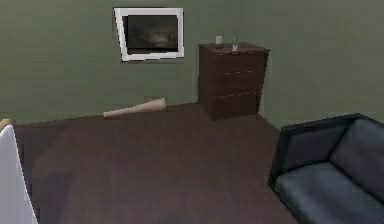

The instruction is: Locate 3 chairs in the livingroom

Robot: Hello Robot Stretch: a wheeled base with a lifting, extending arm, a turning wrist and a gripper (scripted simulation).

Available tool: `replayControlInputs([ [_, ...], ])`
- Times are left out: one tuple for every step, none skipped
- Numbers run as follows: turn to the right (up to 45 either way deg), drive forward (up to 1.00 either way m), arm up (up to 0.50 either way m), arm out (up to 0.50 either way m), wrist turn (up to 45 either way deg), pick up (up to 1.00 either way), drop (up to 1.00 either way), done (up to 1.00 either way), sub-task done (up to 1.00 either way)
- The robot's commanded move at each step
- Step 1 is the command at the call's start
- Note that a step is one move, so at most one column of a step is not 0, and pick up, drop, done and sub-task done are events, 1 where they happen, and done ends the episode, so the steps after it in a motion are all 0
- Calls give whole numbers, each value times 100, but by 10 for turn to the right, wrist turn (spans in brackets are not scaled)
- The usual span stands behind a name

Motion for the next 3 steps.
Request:
replayControlInputs([
  [270,0,0,0,0,0,0,0,0],
  [0,20,0,0,0,0,0,0,0],
  [-420,0,0,0,0,0,0,0,0],
])
